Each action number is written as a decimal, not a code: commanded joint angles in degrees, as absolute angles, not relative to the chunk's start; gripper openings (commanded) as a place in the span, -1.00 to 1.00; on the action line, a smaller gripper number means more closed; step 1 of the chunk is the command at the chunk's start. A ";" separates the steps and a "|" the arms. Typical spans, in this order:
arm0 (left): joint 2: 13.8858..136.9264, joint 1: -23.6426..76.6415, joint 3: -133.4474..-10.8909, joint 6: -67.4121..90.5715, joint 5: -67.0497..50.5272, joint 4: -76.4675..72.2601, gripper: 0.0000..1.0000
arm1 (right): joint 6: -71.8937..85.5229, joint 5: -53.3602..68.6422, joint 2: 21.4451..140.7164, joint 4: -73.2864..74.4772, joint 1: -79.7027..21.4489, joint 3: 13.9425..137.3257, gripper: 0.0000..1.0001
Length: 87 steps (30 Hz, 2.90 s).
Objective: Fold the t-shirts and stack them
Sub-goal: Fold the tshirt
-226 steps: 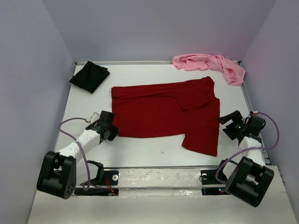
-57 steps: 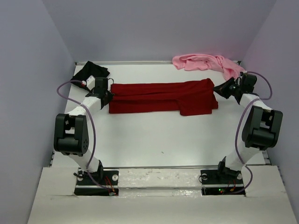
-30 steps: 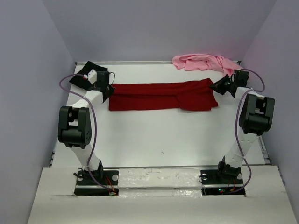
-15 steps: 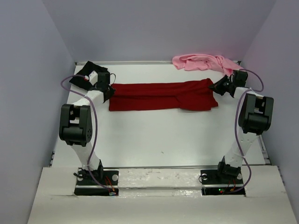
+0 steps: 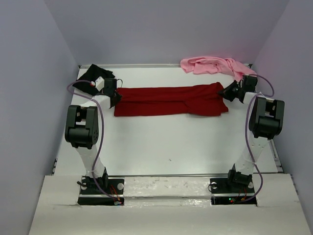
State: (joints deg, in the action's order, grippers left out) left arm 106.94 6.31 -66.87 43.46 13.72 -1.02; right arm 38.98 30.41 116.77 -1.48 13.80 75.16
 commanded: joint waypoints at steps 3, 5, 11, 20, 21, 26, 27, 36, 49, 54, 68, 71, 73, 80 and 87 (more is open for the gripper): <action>105.91 5.89 -66.18 42.71 15.91 -4.48 -1.00 | 38.32 29.53 118.12 -7.21 13.45 76.46 -1.00; 105.12 5.89 -66.18 42.54 16.17 -4.48 -1.00 | 38.23 29.62 118.30 -7.56 12.92 76.46 -1.00; 104.41 5.89 -66.80 41.75 16.79 -4.40 -1.00 | 38.23 29.71 118.65 -8.09 12.92 76.73 -1.00; 103.62 5.89 -67.15 42.01 17.23 -4.83 -1.00 | 38.41 29.36 117.51 -8.44 12.92 76.81 -1.00; 103.19 5.89 -67.32 41.92 17.23 -4.75 -1.00 | 38.50 29.27 117.42 -8.35 12.92 76.99 -1.00; 102.74 5.89 -68.73 41.31 17.58 -4.66 -1.00 | 38.58 29.27 117.95 -7.56 12.92 79.01 -1.00; 102.66 5.89 -68.90 41.22 17.58 -4.66 -1.00 | 38.67 29.27 118.12 -7.47 12.92 79.19 -1.00; 101.95 5.80 -70.49 40.52 17.58 -4.57 -1.00 | 38.94 29.36 117.60 -6.77 12.92 81.38 -1.00; 107.58 5.89 -74.62 38.14 12.48 -3.78 -0.75 | 38.50 29.36 121.99 -4.39 12.39 84.64 -0.07; 106.88 5.89 -73.83 37.53 11.78 -4.22 0.46 | 37.97 29.27 120.50 -4.31 12.39 83.59 -0.06; 93.44 5.89 -67.07 36.30 9.41 -2.55 0.86 | 35.16 31.11 108.99 -1.06 12.39 76.21 -0.06; 90.01 5.89 -64.08 36.21 6.33 -2.99 0.79 | 33.84 30.94 107.49 0.00 12.39 74.97 -0.06; 87.81 5.98 -61.79 35.07 6.59 -2.90 0.79 | 31.91 28.92 106.18 3.59 12.39 74.27 -0.06; 88.85 5.98 -58.10 35.07 8.70 -0.88 0.78 | 30.06 24.87 103.36 7.38 12.39 70.49 -0.02; 93.07 1.25 -54.33 34.80 5.11 -4.64 0.79 | 30.76 24.43 101.17 7.29 15.72 65.23 0.25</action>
